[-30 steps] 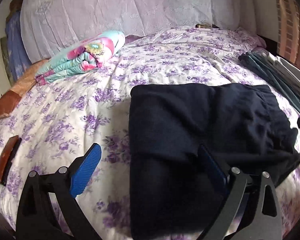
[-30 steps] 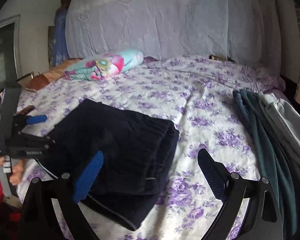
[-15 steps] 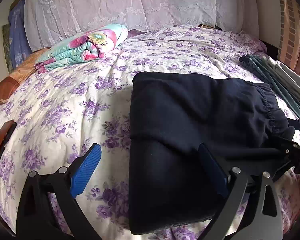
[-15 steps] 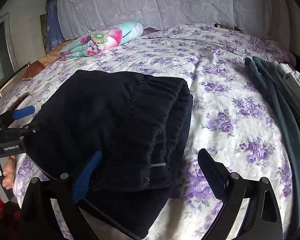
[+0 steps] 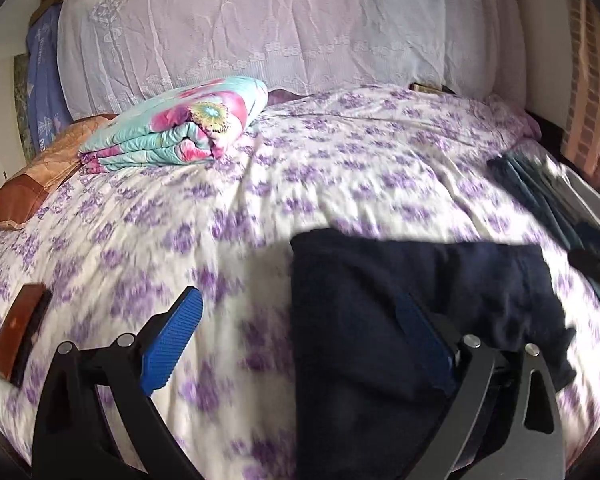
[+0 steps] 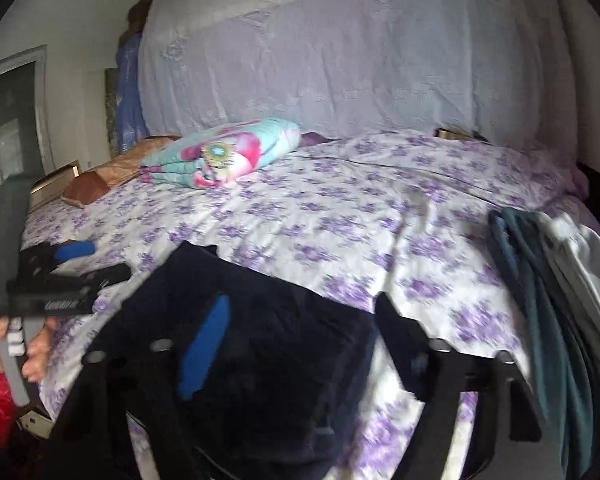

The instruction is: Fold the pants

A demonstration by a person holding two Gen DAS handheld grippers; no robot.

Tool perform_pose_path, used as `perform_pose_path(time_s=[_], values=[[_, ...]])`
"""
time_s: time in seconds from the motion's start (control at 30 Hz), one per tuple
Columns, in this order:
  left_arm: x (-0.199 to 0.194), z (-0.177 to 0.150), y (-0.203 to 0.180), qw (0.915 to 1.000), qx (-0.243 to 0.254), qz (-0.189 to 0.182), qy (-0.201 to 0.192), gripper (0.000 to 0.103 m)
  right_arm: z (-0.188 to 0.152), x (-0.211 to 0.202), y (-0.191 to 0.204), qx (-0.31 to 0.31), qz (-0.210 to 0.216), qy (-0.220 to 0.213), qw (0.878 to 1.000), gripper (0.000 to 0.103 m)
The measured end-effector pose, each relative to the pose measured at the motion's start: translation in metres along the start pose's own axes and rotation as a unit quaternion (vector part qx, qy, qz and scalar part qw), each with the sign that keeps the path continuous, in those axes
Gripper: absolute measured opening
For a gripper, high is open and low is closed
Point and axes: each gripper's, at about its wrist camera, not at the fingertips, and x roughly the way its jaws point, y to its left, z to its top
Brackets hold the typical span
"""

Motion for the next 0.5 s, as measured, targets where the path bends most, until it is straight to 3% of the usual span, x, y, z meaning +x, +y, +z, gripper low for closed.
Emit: perform_pose_path(time_s=[0.17, 0.3, 0.5], values=[[0.05, 0.027, -0.006, 0.9983, 0.013, 0.003, 0.058, 0.095, 0.006, 0.022, 0.02, -0.019, 0.022, 0.021, 0.999, 0.056], [0.101, 0.022, -0.01, 0.9929, 0.021, 0.024, 0.115, 0.095, -0.01, 0.06, 0.023, -0.034, 0.0, 0.089, 0.995, 0.055], [0.13, 0.02, 0.0, 0.99, 0.002, 0.002, 0.141, 0.098, -0.021, 0.079, 0.016, -0.044, -0.02, 0.107, 0.993, 0.055]])
